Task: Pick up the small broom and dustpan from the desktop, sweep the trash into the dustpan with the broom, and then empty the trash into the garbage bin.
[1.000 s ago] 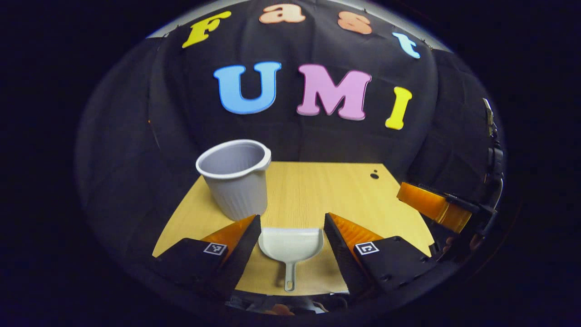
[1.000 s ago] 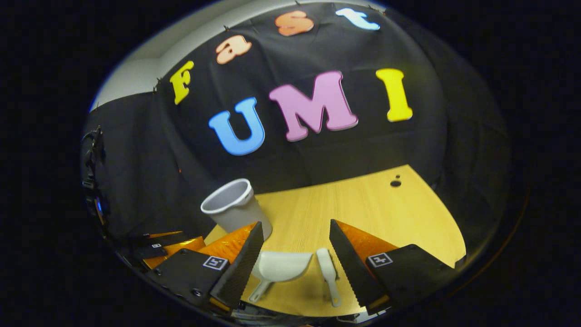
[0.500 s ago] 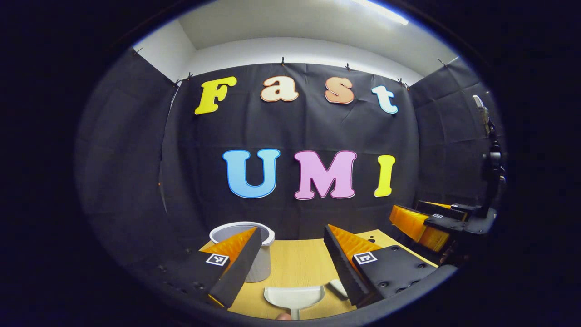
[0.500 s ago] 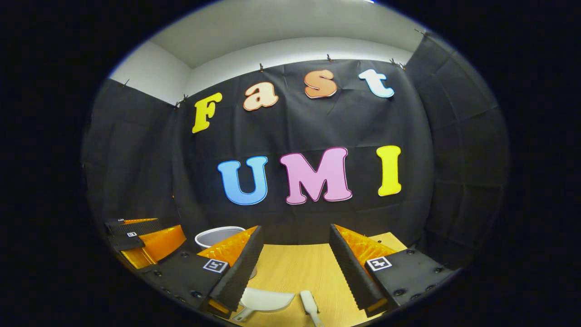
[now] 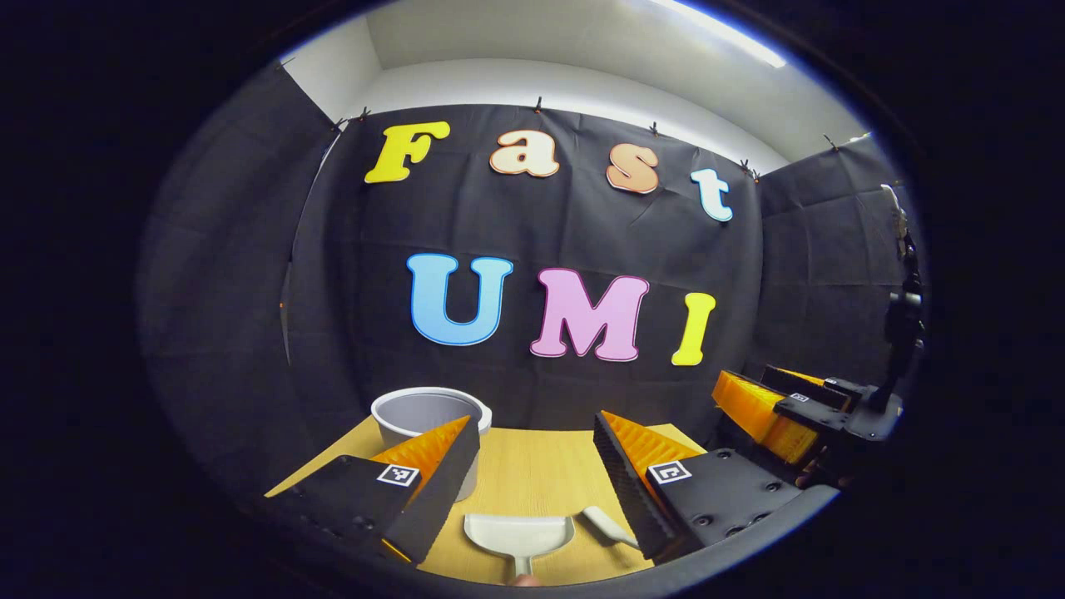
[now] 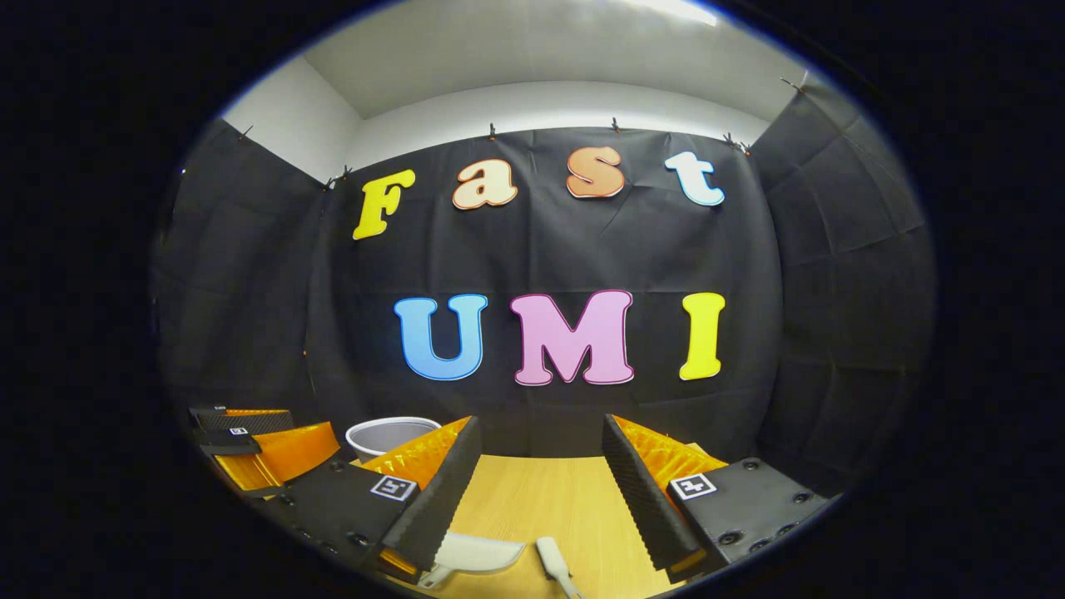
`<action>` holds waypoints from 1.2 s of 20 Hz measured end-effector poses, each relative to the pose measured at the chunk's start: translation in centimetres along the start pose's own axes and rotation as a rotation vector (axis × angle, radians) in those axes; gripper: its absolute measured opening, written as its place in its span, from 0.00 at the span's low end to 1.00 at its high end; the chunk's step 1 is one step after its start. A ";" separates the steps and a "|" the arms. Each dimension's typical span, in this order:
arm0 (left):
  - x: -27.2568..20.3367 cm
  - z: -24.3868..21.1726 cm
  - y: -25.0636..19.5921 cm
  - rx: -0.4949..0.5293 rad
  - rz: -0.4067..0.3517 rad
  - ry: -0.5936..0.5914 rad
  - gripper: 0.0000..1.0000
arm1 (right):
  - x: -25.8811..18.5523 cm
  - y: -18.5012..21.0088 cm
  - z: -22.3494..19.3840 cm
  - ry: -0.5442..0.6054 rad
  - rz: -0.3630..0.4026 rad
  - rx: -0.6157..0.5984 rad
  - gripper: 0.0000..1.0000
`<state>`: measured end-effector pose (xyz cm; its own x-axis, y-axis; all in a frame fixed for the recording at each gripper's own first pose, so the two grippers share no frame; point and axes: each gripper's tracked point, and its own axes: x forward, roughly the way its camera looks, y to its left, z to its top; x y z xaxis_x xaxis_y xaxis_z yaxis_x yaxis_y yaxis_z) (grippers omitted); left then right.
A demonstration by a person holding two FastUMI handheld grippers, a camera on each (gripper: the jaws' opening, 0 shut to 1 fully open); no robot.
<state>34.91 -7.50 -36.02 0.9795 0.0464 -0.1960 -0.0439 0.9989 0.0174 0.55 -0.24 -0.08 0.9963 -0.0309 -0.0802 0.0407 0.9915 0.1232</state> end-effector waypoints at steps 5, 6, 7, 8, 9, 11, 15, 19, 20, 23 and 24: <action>-0.2 0.1 0.0 0.017 0.018 -0.002 0.83 | -0.5 0.5 0.6 0.021 0.005 -0.018 0.94; -0.2 0.2 0.0 0.021 0.020 -0.001 0.83 | -0.5 0.5 0.5 0.024 0.008 -0.021 0.94; -0.2 0.3 0.0 0.022 0.022 -0.003 0.82 | -0.6 0.6 0.4 0.031 0.011 -0.021 0.94; -0.2 0.3 0.0 0.023 0.022 -0.004 0.82 | -0.7 0.7 0.2 0.036 0.014 -0.023 0.94; -0.2 0.3 0.0 0.022 0.027 -0.005 0.82 | -0.7 0.8 0.1 0.044 0.016 -0.023 0.94; -0.4 0.7 0.4 0.028 0.069 -0.018 0.82 | -0.8 0.6 -0.1 0.059 0.018 -0.029 0.95; -1.0 1.2 0.4 0.029 0.082 -0.037 0.82 | -1.0 0.8 -0.4 0.068 0.026 -0.047 0.94; -1.2 1.4 0.4 0.026 0.101 -0.021 0.82 | -1.1 1.1 -0.7 0.078 0.038 -0.070 0.94; -1.2 1.6 0.5 0.026 0.106 -0.026 0.82 | -1.1 1.3 -0.7 0.078 0.046 -0.072 0.95; -1.0 1.5 0.3 0.019 0.100 -0.022 0.83 | -1.3 1.3 -0.5 0.068 0.054 -0.063 0.95; -1.0 1.5 0.4 0.019 0.102 -0.012 0.82 | -1.3 1.4 -0.7 0.073 0.058 -0.060 0.95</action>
<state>34.25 -7.18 -34.33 0.9725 0.1473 -0.1803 -0.1395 0.9887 0.0552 -0.70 1.28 -0.48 0.9886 0.0337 -0.1467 -0.0235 0.9972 0.0707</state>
